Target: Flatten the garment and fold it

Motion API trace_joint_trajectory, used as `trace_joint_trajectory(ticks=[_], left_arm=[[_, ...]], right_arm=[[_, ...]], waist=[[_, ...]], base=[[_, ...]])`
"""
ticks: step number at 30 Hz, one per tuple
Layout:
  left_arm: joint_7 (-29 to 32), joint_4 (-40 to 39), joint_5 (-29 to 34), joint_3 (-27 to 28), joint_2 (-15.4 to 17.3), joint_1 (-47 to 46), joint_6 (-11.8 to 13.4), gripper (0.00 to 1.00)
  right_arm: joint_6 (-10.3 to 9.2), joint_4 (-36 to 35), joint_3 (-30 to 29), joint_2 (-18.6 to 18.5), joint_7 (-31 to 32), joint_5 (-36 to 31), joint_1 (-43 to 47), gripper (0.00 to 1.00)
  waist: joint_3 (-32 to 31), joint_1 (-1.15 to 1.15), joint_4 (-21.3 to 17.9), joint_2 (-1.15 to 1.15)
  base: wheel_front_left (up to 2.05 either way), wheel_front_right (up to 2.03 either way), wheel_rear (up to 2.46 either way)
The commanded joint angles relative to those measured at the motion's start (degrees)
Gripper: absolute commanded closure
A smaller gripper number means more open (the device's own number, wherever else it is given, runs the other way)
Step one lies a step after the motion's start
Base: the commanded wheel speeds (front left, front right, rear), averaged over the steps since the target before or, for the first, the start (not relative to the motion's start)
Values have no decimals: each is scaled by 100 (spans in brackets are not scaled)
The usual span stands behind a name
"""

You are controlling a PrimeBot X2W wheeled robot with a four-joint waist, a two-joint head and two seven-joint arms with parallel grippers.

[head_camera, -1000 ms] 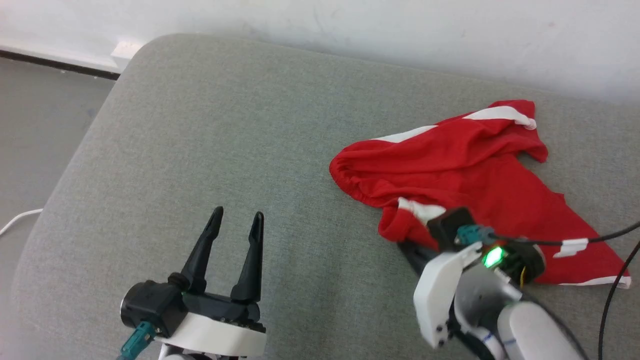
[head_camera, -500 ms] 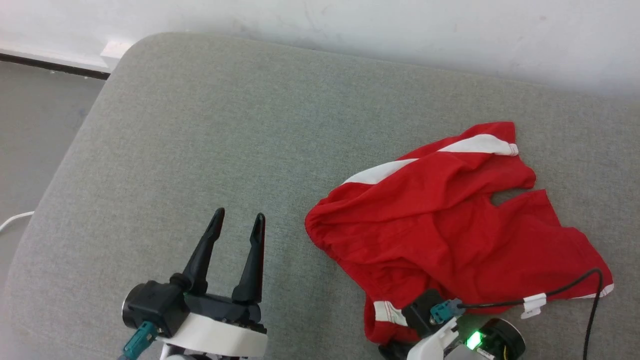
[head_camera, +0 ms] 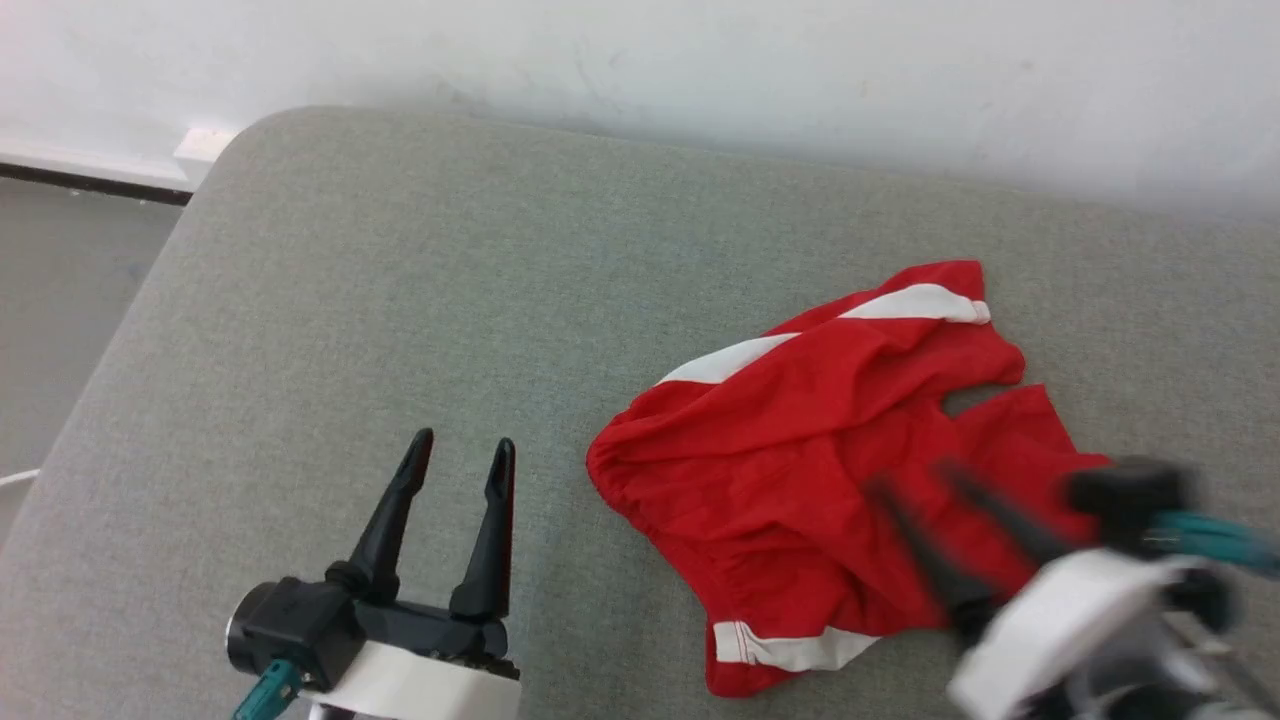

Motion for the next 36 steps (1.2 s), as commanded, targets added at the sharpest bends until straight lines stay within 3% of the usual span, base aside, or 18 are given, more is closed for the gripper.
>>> trace_joint_trajectory(ticks=[1,7,14,21,29,36], left_arm=[[-27,-51,57,35,16,60,-4,0],[-27,-320,139,152,12,290,8,0],[-27,-392,202,81,-2,732,11,0],[117,-287,427,-151,24,865,88,0],[1753,-487,78,-762,41,772,22,0],[2821,-544,-491,-1404,39,629,-24,0]], right_arm=[[-4,-70,-188,9,-228,-51,49,0],[-4,29,-1491,16,-2179,-883,372,0],[-4,838,-1978,17,-3581,-917,810,0],[-4,1319,-1941,18,-4029,-889,734,0],[-4,1353,-2063,18,-3993,-942,608,0],[-4,1411,-1976,18,-3927,-894,502,0]], waist=[[-47,0,-58,0],[-109,0,-184,0],[-177,0,-289,0],[-286,0,-257,0],[-203,0,-133,0],[47,0,-98,0]], base=[[0,0,0],[0,0,0],[0,0,0],[0,0,0],[0,0,0],[0,0,0]])
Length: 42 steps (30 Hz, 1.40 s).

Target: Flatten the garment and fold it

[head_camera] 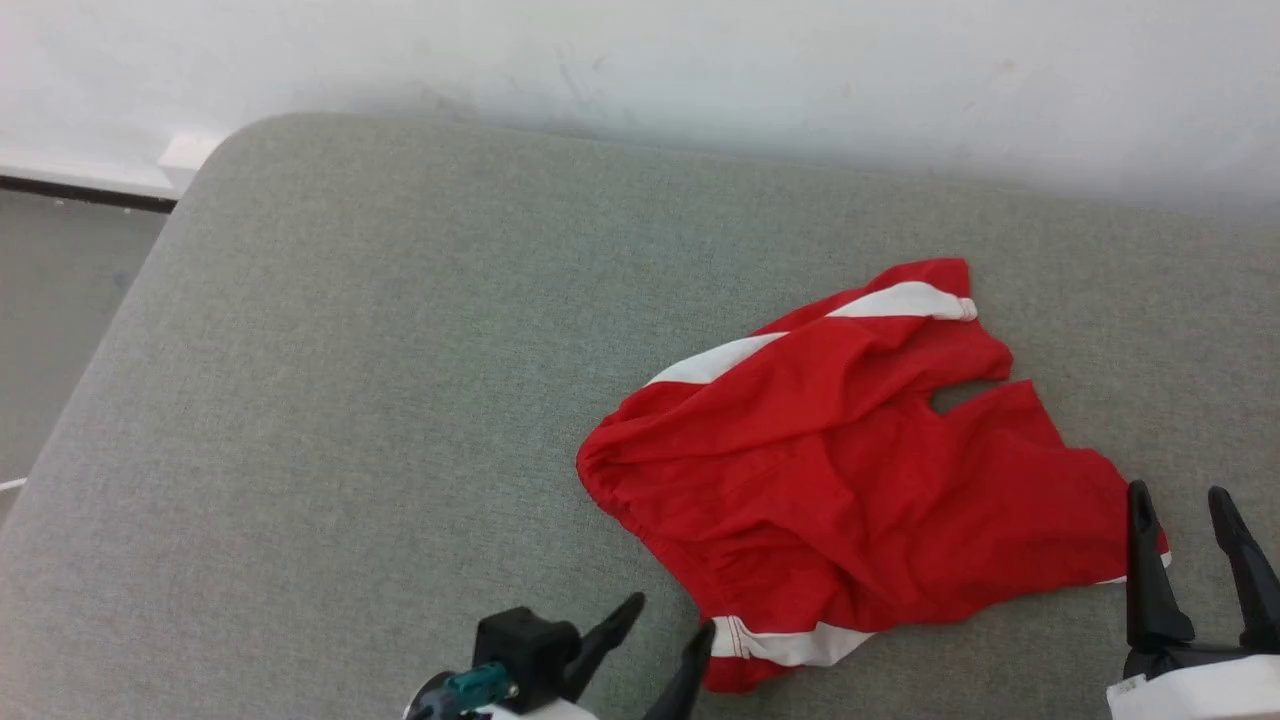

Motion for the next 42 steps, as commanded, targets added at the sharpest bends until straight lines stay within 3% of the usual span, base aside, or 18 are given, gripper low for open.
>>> trace_joint_trajectory(ticks=[1,12,20,21,22,39,40,41,42], left_arm=[[74,-9,-90,-54,9,-145,-64,0],[856,366,-493,-391,22,-477,-28,0],[855,690,-691,-403,-4,-662,51,0],[791,719,-728,-403,-9,-696,51,68],[716,745,-740,-404,-13,-736,53,100],[333,902,-1031,-315,-4,-765,137,100],[319,896,-1049,-322,-7,-762,148,59],[321,890,-1077,-351,-9,-760,141,0],[337,882,-1114,-389,-10,-755,130,0]], right_arm=[[-4,7,15,12,16,1,-93,0],[-4,176,40,12,28,-57,-348,0],[-4,238,18,13,17,-74,-427,0],[-4,242,13,13,18,-77,-430,0],[-4,244,8,13,19,-78,-433,0],[-4,174,-88,13,173,-172,-458,0],[-4,173,-83,13,184,-170,-454,0],[-4,173,-77,13,193,-168,-449,0],[-4,172,-72,13,201,-163,-443,0]], waist=[[110,0,5,0],[357,0,-75,0],[389,0,-193,0],[388,0,-205,0],[388,0,-216,0],[341,0,-101,0],[346,0,-89,0],[349,0,-79,0],[351,0,-69,0]], base=[[0,0,0],[0,0,0],[0,0,0],[0,0,0],[0,0,0],[0,0,0],[0,0,0],[0,0,0],[0,0,0]])
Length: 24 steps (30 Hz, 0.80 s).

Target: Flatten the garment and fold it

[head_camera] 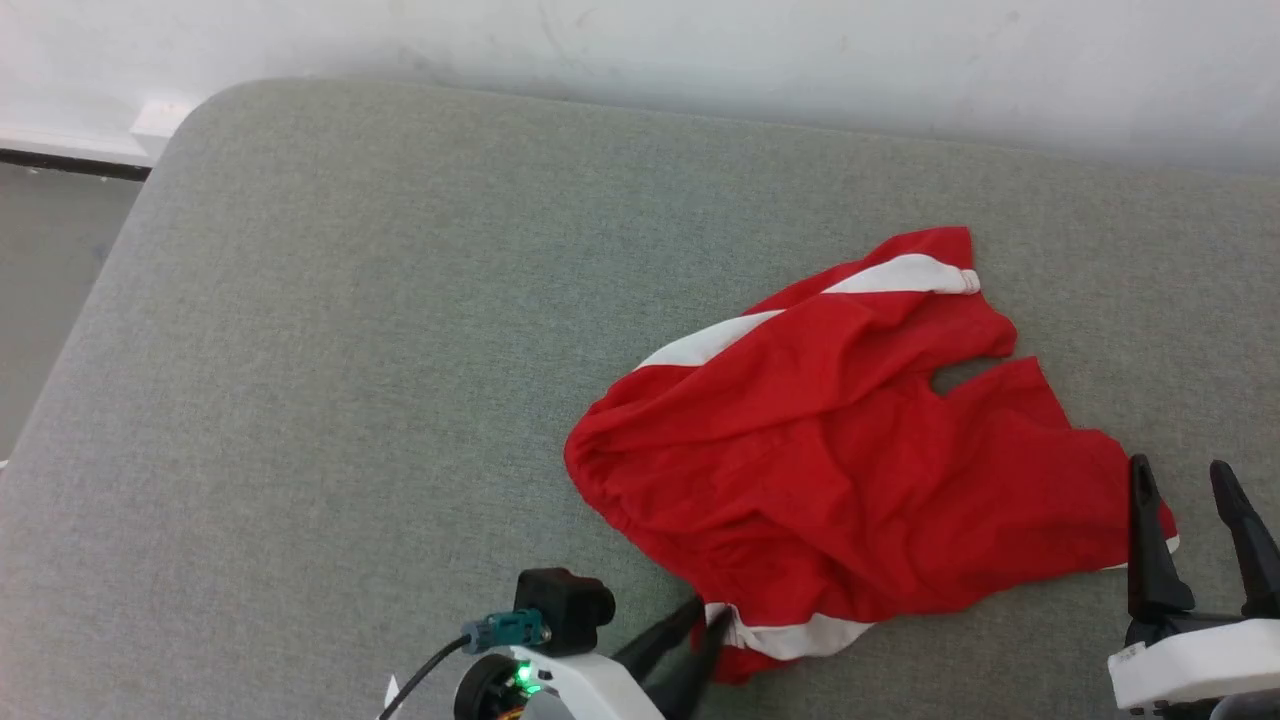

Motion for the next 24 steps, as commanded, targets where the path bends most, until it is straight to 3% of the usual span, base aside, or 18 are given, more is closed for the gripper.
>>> trace_joint_trajectory(ticks=[1,19,20,21,24], left_arm=[[-1,-28,-31,-13,-3,14,4,0],[357,40,-320,-307,112,41,-47,0],[301,62,-325,-297,107,18,-50,58],[250,87,-324,-297,102,-6,-54,100],[97,152,-326,-309,101,-64,-78,100]], right_arm=[[-5,-20,10,13,18,-13,-64,0],[-5,56,115,13,39,5,-18,0],[-5,64,111,13,36,5,-19,0],[-5,69,107,13,32,6,-18,0],[-5,79,95,13,29,2,-14,0]], waist=[[3,0,10,0],[6,0,-44,0],[5,0,-46,0],[3,0,-46,0],[1,0,-40,0]], base=[[0,0,0],[0,0,0],[0,0,0],[0,0,0],[0,0,0]])
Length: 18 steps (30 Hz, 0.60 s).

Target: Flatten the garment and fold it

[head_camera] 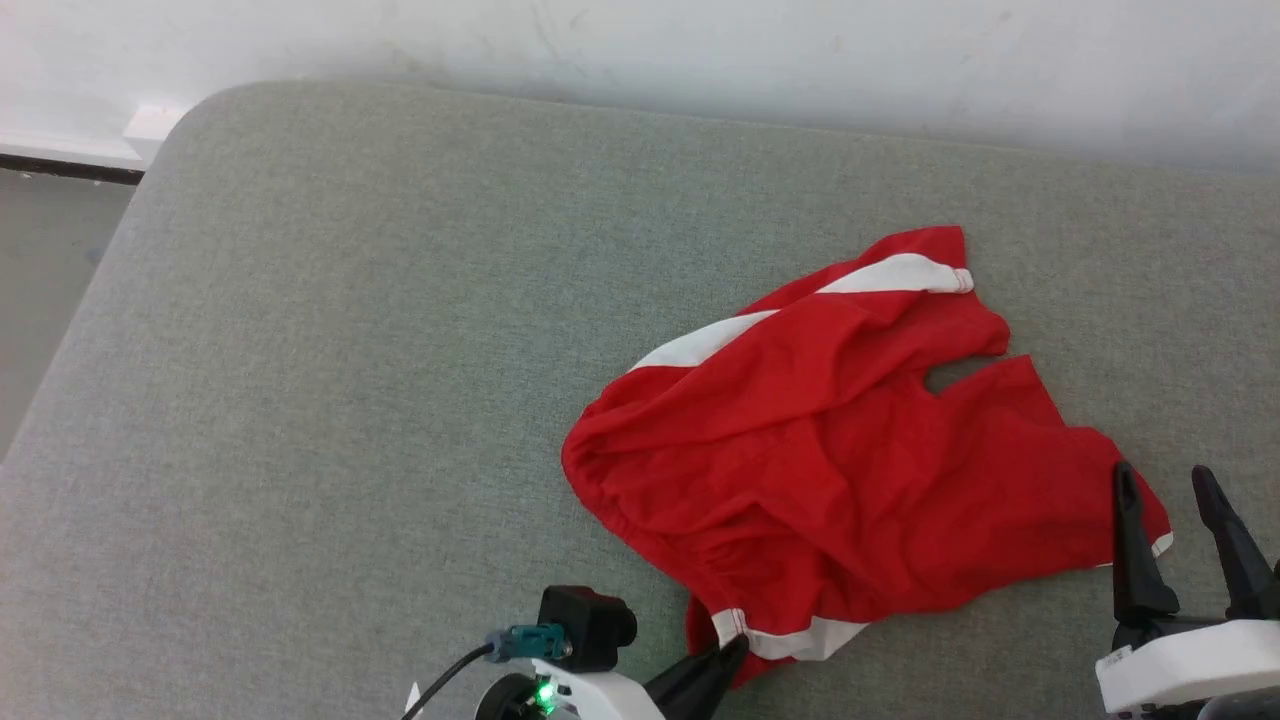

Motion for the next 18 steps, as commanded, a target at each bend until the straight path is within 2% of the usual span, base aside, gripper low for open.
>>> trace_joint_trajectory(ticks=[1,9,14,18], left_arm=[[-45,30,-17,-7,14,-81,-32,100],[-276,-9,-102,191,98,-91,15,100],[-319,-311,-203,533,329,38,154,100],[-355,-597,-324,930,562,187,308,100]], right_arm=[[-4,7,-12,13,-13,0,-24,0],[-4,-38,2,13,47,-67,-87,0],[-4,-173,130,13,251,-315,-188,0],[-4,-382,170,13,699,-482,-222,0]], waist=[[4,0,4,0],[-8,0,28,0],[-11,0,26,0],[12,0,42,0]], base=[[0,0,0],[0,0,0],[0,0,0],[0,0,0]])
